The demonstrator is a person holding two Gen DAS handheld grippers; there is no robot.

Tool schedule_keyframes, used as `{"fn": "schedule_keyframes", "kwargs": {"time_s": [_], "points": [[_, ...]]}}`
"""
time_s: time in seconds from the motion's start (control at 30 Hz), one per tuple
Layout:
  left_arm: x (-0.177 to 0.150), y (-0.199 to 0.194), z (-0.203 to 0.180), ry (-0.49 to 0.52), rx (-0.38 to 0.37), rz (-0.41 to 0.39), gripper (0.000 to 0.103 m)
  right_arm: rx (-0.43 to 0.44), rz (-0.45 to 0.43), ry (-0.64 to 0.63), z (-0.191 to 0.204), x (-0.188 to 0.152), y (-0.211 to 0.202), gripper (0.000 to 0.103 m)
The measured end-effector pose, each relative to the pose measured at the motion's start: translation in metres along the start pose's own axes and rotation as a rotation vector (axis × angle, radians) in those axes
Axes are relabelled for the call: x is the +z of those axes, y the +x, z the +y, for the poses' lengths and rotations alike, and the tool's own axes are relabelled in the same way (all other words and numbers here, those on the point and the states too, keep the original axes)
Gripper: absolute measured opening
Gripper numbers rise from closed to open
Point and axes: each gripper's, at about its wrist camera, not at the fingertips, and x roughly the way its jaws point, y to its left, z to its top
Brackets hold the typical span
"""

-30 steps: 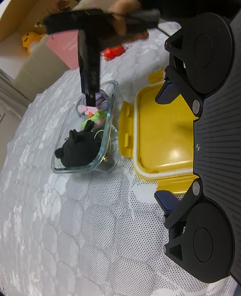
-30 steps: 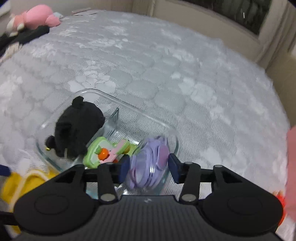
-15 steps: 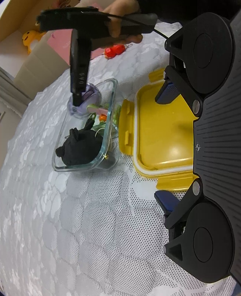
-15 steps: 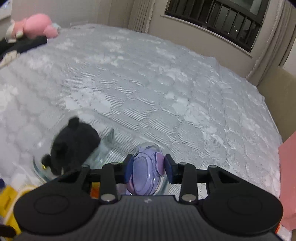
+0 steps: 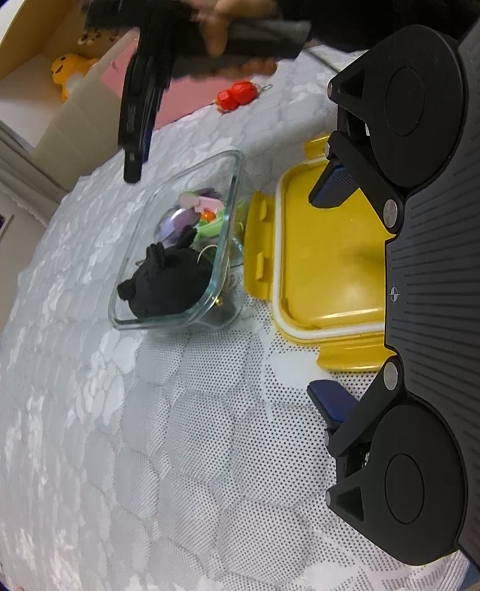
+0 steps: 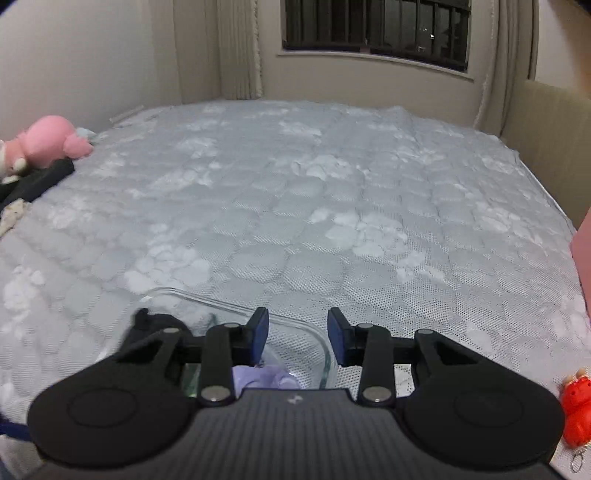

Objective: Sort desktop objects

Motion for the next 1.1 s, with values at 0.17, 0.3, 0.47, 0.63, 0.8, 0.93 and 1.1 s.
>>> {"fn": "schedule_keyframes", "kwargs": {"time_s": [0.17,0.3,0.47,0.63,0.8,0.93,1.1], "points": [[0.001,0.004,-0.008,0.021,-0.015,0.009,0.102,0.057,0.137,0.063,0.008,-0.009,0.007,0.039],[-0.002,0.0,-0.013,0.058,-0.013,0.003,0.102,0.158,0.209,0.398,-0.014,-0.016,0.025,0.045],[-0.002,-0.004,-0.003,0.035,-0.029,-0.002,0.102,0.199,0.232,0.544,-0.024,-0.015,0.019,0.047],[0.001,-0.007,-0.009,0.09,-0.045,0.002,0.102,0.14,0.358,0.754,-0.032,-0.018,0.016,0.072],[-0.006,-0.006,-0.031,0.249,0.014,-0.024,0.102,0.106,0.402,1.099,-0.039,-0.037,0.03,0.075],[-0.013,-0.008,-0.033,0.293,0.039,-0.047,0.102,0.028,0.398,1.252,-0.033,-0.049,0.043,0.074],[-0.014,-0.01,-0.023,0.276,0.041,-0.056,0.102,-0.109,0.321,1.264,-0.032,-0.05,0.046,0.077]]}}
